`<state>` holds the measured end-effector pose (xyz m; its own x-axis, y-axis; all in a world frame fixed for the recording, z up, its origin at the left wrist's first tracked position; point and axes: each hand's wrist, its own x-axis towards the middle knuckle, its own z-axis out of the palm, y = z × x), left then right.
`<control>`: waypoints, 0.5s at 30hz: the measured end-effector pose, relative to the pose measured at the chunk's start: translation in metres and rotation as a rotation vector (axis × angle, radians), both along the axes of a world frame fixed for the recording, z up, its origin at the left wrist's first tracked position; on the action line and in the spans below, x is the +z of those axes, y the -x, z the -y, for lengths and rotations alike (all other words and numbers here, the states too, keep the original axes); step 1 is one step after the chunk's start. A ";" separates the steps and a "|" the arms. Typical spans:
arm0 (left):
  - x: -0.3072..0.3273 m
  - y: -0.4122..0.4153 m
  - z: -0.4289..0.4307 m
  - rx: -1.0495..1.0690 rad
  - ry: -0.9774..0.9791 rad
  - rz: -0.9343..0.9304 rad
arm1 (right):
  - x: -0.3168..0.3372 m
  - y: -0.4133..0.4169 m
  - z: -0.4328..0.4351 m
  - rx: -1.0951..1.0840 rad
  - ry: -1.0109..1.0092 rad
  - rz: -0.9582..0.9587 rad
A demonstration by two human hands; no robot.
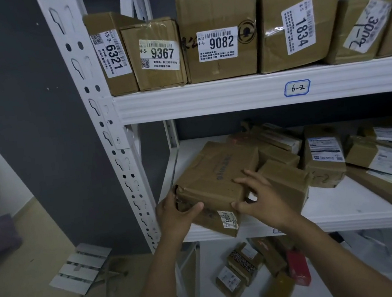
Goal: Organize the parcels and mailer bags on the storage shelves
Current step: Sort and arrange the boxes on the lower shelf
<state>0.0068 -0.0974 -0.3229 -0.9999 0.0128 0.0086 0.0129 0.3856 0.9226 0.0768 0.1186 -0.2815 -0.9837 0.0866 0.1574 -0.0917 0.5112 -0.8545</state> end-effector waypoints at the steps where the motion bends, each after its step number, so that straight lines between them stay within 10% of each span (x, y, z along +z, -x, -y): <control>1: 0.005 -0.002 -0.001 -0.018 -0.082 -0.022 | 0.000 0.000 -0.001 -0.001 0.025 -0.002; 6: 0.040 -0.007 -0.011 -0.124 -0.383 -0.185 | 0.000 0.001 -0.006 0.007 0.225 0.077; 15: 0.037 -0.023 -0.019 -0.138 -0.179 -0.227 | 0.004 0.008 0.009 0.090 0.213 -0.003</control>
<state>0.0294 -0.0786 -0.2856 -0.9611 0.1265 0.2455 0.2669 0.1975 0.9433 0.0692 0.1094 -0.2773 -0.9886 0.0301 0.1475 -0.1312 0.3089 -0.9420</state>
